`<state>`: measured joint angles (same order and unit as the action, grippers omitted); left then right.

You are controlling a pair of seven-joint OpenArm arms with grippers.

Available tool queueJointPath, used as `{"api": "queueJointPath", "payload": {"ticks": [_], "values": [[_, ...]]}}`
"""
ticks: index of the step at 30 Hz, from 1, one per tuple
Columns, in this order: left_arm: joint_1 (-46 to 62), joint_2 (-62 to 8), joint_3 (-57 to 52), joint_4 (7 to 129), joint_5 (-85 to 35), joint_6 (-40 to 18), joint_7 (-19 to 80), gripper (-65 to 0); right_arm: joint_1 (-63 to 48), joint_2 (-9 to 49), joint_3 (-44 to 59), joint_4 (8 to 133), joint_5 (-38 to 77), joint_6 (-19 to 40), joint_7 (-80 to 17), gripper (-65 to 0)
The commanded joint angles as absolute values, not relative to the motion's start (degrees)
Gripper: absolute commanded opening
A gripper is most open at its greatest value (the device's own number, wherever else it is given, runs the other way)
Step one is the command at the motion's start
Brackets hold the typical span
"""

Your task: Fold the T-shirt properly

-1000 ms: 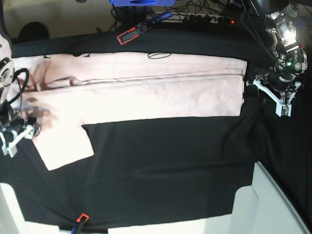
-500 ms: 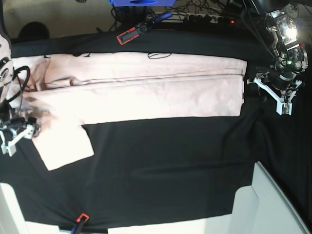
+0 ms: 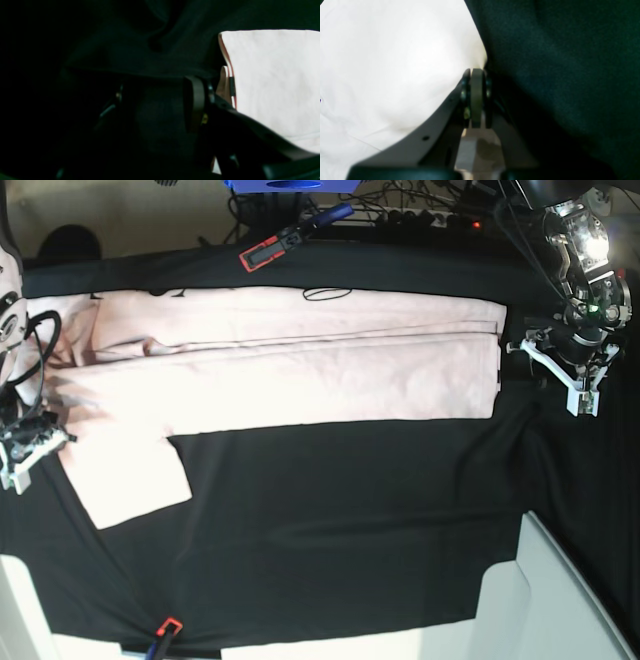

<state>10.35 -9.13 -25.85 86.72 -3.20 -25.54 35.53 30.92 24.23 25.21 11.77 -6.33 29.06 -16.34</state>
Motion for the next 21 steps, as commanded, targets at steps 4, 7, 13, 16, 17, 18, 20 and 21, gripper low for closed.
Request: {"api": "queueJointPath", "payload": {"ticks": [4,7,13,16,17,18,20,21], "values": [[9.5,-9.7,-26.1,87.6,-3.8,-25.3,34.5,-35.1,31.3,25.0,25.0,15.8,-7.3,28.4,-18.2,-65.0],[9.5,-9.7,-26.0,87.5,-3.9,-25.3,34.5,-35.1,29.0,24.8,25.0,21.2,-7.3,28.4,-18.3,-65.0],[9.4,-9.7,-25.7,87.5,-3.9,-25.3,34.5,-35.1,27.6,24.7,25.1,28.5,-7.3,28.5,-23.1,-65.0],[8.9,-9.6,-25.5,87.5,-3.9,-25.3,34.5,-34.8,27.4,24.6,25.1,30.6,-7.2,30.8,-24.7,-65.0],[8.6,-9.3,-25.5,87.4,-3.9,-25.3,34.5,-34.8,27.4,24.6,25.1,31.4,-7.2,31.9,-25.6,-65.0],[8.5,-8.8,-25.7,87.3,-3.6,-25.3,34.5,-34.8,27.4,24.6,25.1,32.5,-7.2,32.5,-26.6,-65.0],[8.1,-8.6,-25.9,86.4,-3.4,-25.3,34.5,-34.8,27.2,24.5,25.1,34.7,-7.2,32.7,-28.6,-65.0],[8.0,-8.6,-25.9,85.7,-3.5,-25.3,34.5,-34.6,27.2,24.3,25.1,35.4,-7.2,32.7,-29.4,-65.0]]}}
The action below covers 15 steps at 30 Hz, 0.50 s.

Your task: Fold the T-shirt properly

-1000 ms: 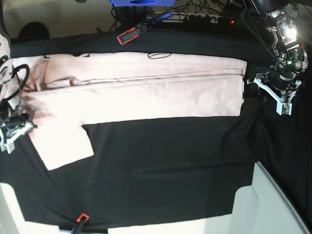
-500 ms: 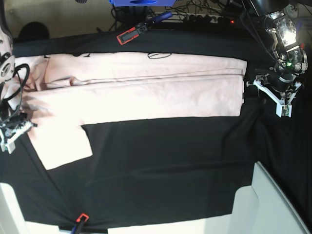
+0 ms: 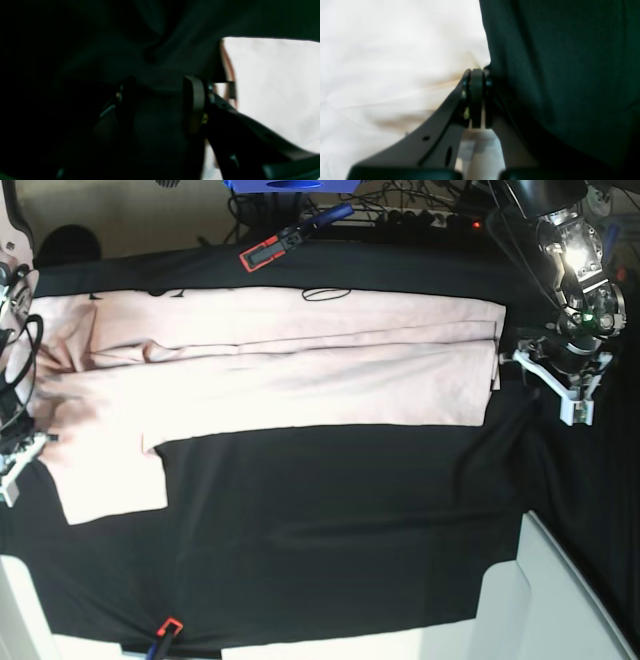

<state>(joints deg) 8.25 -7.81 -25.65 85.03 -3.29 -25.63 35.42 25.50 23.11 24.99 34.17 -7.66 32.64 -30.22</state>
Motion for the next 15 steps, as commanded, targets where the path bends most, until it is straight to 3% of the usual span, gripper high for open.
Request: {"api": "queueJointPath", "payload": {"ticks": [1,9,15], "values": [[7.7,-8.6,-25.6,84.9,-3.8,-25.3,34.5,-34.6,27.2,23.8,25.2,35.8,-7.2,32.7,-30.0,-65.0],[1.3,-6.7,-25.7,75.7,-4.0,-25.3,34.5,-34.1,27.1,22.3,25.1,36.4,-7.3,32.7,-31.5,-65.0],[-1.7,-4.6,-26.0,75.7,-4.0,-25.3,38.6,-26.5,26.0,21.9,25.0,36.4,-7.3,32.7,-31.4,-65.0]]}}
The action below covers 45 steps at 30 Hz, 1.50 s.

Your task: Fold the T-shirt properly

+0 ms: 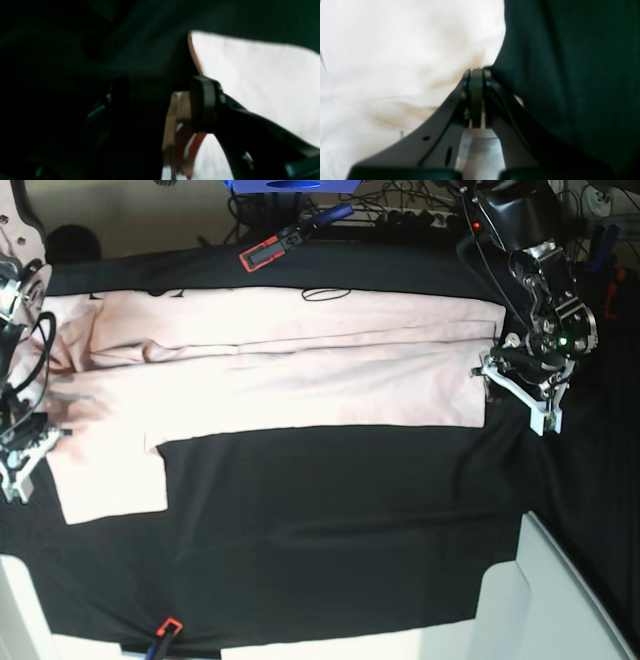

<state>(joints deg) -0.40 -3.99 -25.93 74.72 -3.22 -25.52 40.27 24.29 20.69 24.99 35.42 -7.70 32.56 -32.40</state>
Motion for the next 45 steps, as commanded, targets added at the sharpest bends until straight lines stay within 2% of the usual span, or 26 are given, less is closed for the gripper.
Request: {"api": "queueJointPath", "payload": {"ticks": [1,11,30,39,45], "values": [[-2.3,-4.7,-26.0,75.4,-4.0,-25.3,39.1,-26.5,26.0,21.8,25.0,36.4,-7.3,32.7,-31.4,-65.0],[-7.2,-5.0,-25.5,73.4,-3.4,-25.3,39.3,-26.5,25.9,21.9,25.0,36.4,-7.3,32.7,-31.5,-65.0],[-7.4,-4.5,-25.5,66.5,-3.9,-25.3,39.0,-26.7,24.8,22.3,25.0,36.4,-7.3,32.7,-31.5,-65.0],[-11.6,-4.7,-25.4,59.0,-3.7,-25.3,38.8,-26.9,24.8,22.0,25.0,36.4,-7.3,32.7,-31.5,-65.0],[-12.1,-4.4,-25.4,58.6,-3.8,-25.3,38.8,-27.2,24.8,22.1,25.0,36.4,-7.3,32.7,-31.5,-65.0]]}}
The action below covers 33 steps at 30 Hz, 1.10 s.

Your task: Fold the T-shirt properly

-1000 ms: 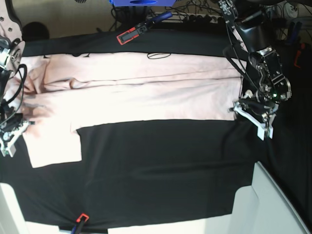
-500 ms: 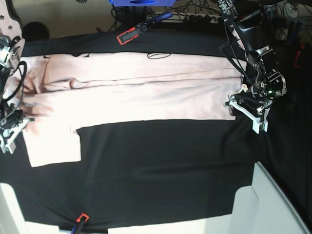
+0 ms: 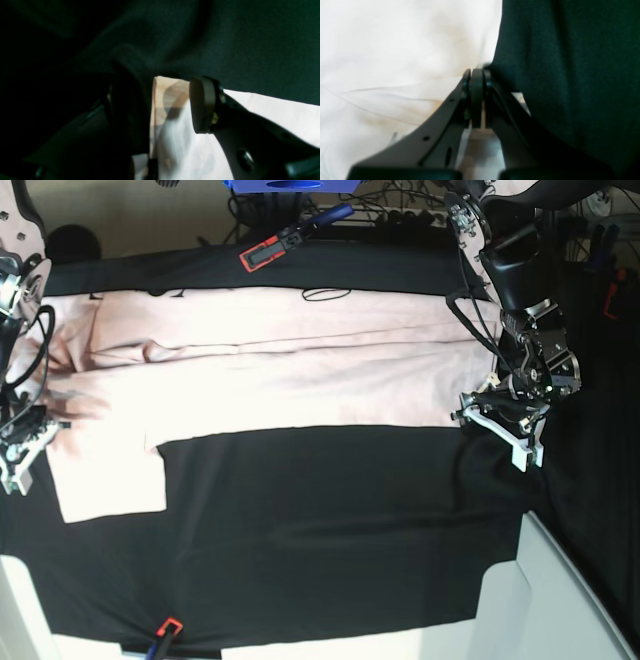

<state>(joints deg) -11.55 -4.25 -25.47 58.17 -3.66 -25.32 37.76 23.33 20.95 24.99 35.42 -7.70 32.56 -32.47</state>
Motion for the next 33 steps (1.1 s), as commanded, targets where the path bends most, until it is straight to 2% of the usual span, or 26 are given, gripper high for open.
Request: {"api": "queueJointPath", "payload": {"ticks": [1,3,4,9,13,15,20,25,33], "values": [[-12.1,-4.4,-25.4,58.6,-3.8,-25.3,38.8,-27.2,24.8,22.2,25.0,36.4,-7.3,32.7,-31.5,-65.0],[-11.9,-4.4,-25.4,58.7,-3.8,-25.3,38.8,-28.7,24.8,22.2,25.0,36.4,-7.3,32.7,-31.5,-65.0],[-11.7,-4.4,-25.4,58.7,-3.8,-25.3,38.8,-32.2,24.8,22.2,25.0,36.4,-7.3,32.7,-31.5,-65.0],[-11.6,-4.4,-25.4,58.3,-3.5,-25.3,38.8,-55.8,24.8,22.0,25.0,36.4,-7.3,32.7,-31.5,-65.0],[-11.6,-4.4,-25.4,58.5,-3.6,-25.3,38.8,-59.6,24.8,22.0,25.0,36.4,-7.3,32.7,-31.5,-65.0],[-11.6,-4.5,-25.4,58.7,-3.9,-25.3,38.8,-65.0,24.8,22.0,25.0,36.4,-7.3,32.8,-31.4,-65.0],[-11.6,-4.4,-25.7,63.0,-3.9,-25.3,39.2,-65.0,24.8,21.9,25.3,37.0,-7.2,32.8,-31.1,-65.0],[-10.6,-3.2,-25.4,70.5,-3.8,-25.3,39.4,-65.0,24.7,21.8,25.5,43.3,-7.1,32.8,-31.5,-65.0],[-10.8,-3.2,-25.4,72.0,-4.0,-25.3,39.3,-65.0,24.7,21.8,25.5,46.2,-7.1,32.8,-31.6,-65.0]]}}
